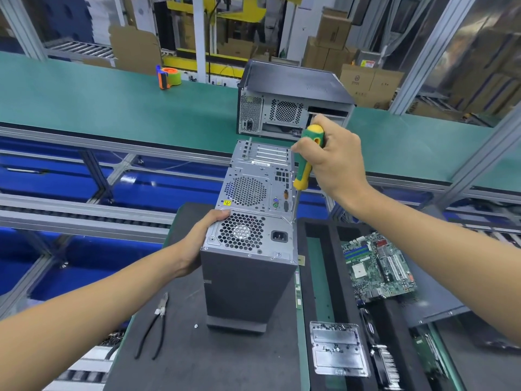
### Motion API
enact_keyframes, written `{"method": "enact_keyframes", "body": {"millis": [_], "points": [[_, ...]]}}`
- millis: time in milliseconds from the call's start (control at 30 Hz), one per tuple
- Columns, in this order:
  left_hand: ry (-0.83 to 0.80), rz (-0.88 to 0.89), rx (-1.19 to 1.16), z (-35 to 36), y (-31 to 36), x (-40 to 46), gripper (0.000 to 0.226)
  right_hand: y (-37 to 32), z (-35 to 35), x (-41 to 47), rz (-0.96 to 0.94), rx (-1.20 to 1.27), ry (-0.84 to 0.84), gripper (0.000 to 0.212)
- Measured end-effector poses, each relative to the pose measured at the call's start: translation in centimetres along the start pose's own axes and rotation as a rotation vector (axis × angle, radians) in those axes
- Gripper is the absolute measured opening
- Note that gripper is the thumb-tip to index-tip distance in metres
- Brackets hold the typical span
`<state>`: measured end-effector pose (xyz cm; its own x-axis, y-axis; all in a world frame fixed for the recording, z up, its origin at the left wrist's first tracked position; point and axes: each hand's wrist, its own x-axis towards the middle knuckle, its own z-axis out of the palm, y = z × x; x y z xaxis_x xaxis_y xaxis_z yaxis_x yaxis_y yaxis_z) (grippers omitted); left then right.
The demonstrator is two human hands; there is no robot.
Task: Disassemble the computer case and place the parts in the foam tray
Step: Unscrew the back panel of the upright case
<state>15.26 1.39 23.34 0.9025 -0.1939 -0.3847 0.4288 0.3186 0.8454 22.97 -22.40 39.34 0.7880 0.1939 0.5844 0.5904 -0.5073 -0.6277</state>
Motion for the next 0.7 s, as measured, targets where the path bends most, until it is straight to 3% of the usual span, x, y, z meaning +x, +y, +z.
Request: {"method": "enact_keyframes", "body": {"millis": [300,467,600,700], "points": [[-0.006,-0.008,0.010,0.2,0.0,0.0,0.061,-0.5,0.0,-1.1,0.008,-0.284,0.151,0.034],[-0.016,-0.010,-0.003,0.0,-0.1,0.0,0.051,-0.9,-0.8,-0.7,-0.012,0.157,-0.269,0.025],[-0.024,-0.012,0.021,0.1,0.1,-0.2,0.042,-1.2,-1.8,1.1,0.016,0.158,-0.519,0.015],[-0.036,-0.013,0.043,0.2,0.3,-0.4,0.053,-1.4,-3.4,3.9,0.164,0.059,-0.644,0.013]]}}
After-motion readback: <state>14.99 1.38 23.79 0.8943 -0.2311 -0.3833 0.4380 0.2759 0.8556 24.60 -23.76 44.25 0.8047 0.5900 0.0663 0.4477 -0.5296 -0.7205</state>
